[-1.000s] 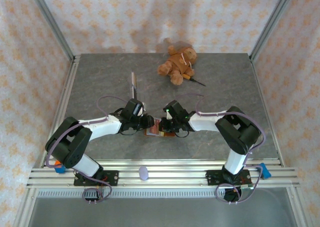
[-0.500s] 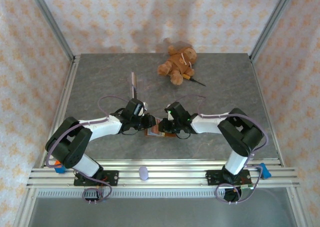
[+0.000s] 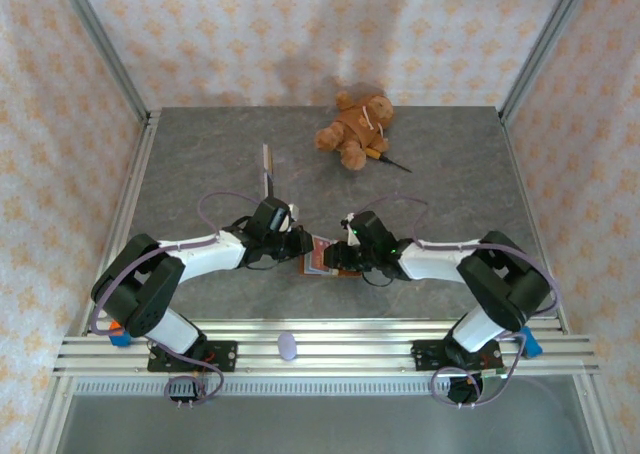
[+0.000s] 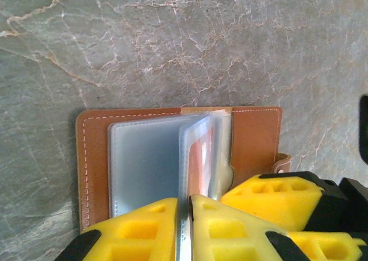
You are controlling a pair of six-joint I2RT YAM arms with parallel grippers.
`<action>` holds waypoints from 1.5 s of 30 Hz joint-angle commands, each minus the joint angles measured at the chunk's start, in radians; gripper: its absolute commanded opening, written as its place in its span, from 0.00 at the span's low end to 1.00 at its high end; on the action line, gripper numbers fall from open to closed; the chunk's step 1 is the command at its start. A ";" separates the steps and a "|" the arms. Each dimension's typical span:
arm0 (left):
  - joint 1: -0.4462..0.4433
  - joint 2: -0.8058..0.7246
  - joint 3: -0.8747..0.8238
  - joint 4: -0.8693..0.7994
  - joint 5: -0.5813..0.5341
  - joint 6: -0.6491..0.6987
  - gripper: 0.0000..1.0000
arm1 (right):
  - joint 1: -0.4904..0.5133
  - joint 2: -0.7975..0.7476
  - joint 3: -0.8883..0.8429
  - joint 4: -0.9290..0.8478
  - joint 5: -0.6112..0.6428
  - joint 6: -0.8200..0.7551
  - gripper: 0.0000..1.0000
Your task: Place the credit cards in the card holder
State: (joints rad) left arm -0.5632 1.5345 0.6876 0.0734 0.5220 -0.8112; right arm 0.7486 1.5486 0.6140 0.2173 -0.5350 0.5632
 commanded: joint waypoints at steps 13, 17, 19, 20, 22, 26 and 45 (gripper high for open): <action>-0.048 0.078 0.083 0.057 0.041 -0.057 0.15 | -0.074 -0.203 0.035 -0.396 0.265 -0.009 0.35; -0.068 0.092 0.113 0.057 0.042 -0.071 0.19 | -0.078 -0.171 0.029 -0.398 0.273 -0.009 0.35; -0.080 0.108 0.124 0.081 0.055 -0.095 0.26 | -0.080 -0.149 0.023 -0.375 0.259 -0.007 0.35; -0.089 0.119 0.129 0.094 0.059 -0.105 0.26 | -0.082 -0.139 0.020 -0.363 0.250 -0.004 0.35; -0.106 0.139 0.144 0.110 0.063 -0.117 0.27 | -0.085 -0.127 0.014 -0.345 0.237 0.000 0.35; -0.118 0.173 0.155 0.134 0.067 -0.130 0.27 | -0.111 -0.157 -0.010 -0.328 0.201 0.007 0.35; -0.116 0.160 0.197 -0.027 -0.031 -0.014 0.25 | -0.152 -0.243 0.001 -0.295 -0.130 -0.162 0.47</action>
State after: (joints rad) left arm -0.6800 1.6997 0.8597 0.0940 0.5335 -0.8551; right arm 0.5884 1.3251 0.5949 -0.1062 -0.5934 0.4622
